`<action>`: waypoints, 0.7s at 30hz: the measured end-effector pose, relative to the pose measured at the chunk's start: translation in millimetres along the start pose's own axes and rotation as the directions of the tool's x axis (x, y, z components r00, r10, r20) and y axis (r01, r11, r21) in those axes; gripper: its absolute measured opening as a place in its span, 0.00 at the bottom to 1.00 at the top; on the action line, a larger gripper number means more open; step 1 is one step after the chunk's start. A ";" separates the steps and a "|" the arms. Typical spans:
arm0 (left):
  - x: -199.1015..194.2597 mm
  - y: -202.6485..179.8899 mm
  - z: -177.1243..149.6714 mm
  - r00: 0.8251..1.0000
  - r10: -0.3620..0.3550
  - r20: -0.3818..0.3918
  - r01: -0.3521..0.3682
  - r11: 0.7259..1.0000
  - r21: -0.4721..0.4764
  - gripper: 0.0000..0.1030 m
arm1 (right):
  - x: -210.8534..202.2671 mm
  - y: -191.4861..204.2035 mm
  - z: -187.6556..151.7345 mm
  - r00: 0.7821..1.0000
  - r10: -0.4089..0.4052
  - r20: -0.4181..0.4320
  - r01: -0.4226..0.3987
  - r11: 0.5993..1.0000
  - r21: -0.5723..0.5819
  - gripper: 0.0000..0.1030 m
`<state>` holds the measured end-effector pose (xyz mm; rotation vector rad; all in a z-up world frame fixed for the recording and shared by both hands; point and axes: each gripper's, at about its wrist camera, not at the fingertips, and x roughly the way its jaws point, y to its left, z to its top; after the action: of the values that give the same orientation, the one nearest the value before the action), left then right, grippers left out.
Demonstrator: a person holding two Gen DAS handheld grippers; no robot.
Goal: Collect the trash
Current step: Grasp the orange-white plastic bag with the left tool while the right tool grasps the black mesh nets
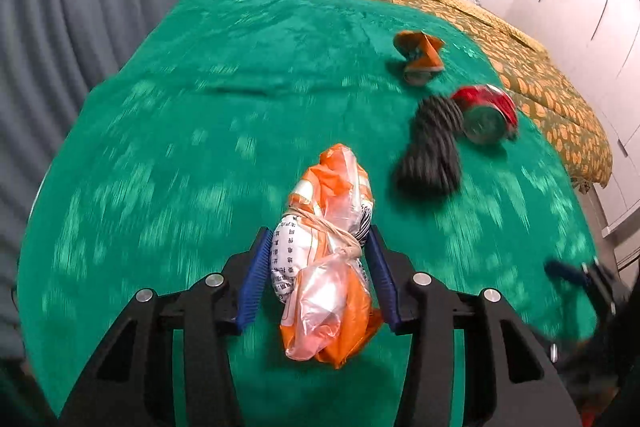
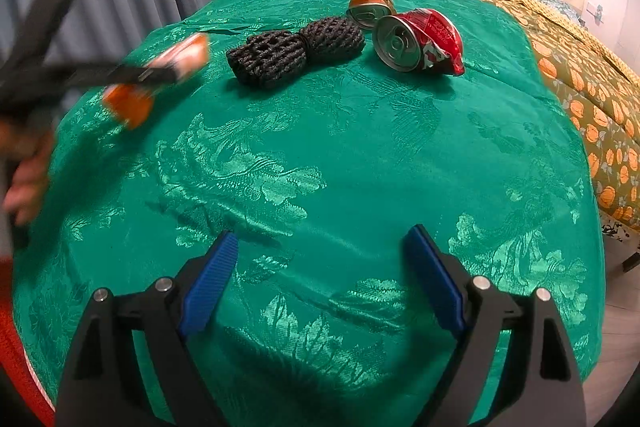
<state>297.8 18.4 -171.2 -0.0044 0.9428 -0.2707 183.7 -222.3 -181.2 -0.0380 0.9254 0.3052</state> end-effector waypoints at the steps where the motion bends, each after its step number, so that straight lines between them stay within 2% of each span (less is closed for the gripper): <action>1: -4.3 1.8 -9.1 1.000 -0.009 -0.001 0.009 1.000 -0.015 0.47 | -0.4 -0.8 -0.2 1.000 0.004 0.001 -0.004 1.000 0.002 0.82; 2: -6.4 3.0 -14.7 1.000 -0.018 0.000 0.018 1.000 -0.026 0.47 | -1.1 -2.3 -0.2 1.000 0.012 0.004 -0.012 1.000 0.008 0.82; 4: -6.3 4.6 -24.0 1.000 -0.021 -0.001 0.021 0.999 -0.030 0.54 | -2.4 -5.6 0.3 0.999 0.031 0.009 -0.031 0.999 0.022 0.82; 6: -3.9 5.1 -28.4 1.000 -0.005 0.004 0.005 1.000 -0.013 0.66 | -2.5 -8.7 3.3 1.000 0.025 0.009 -0.026 0.999 0.029 0.82; 8: -1.8 3.1 -32.8 1.000 0.018 0.019 -0.019 1.000 0.020 0.72 | -0.5 -13.9 12.7 1.000 0.008 0.008 -0.009 0.998 0.055 0.82; 16: 5.5 -10.1 -35.6 0.998 0.058 0.008 -0.058 0.994 0.088 0.87 | 27.7 -14.0 97.3 0.998 0.051 0.046 -0.060 0.972 0.229 0.82; 19: 7.0 -12.9 -36.5 0.998 0.064 0.000 -0.064 0.992 0.105 0.89 | 56.4 -5.2 130.2 0.998 0.071 0.003 -0.068 0.954 0.292 0.82; 21: 8.0 -12.9 -36.3 0.998 0.063 -0.004 -0.062 0.992 0.113 0.91 | 77.5 -0.3 145.3 0.998 0.059 -0.039 -0.043 0.946 0.320 0.82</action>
<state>270.2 8.2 -197.4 0.1299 0.9326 -0.2658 340.6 -180.1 -154.8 0.2784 1.0157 0.1998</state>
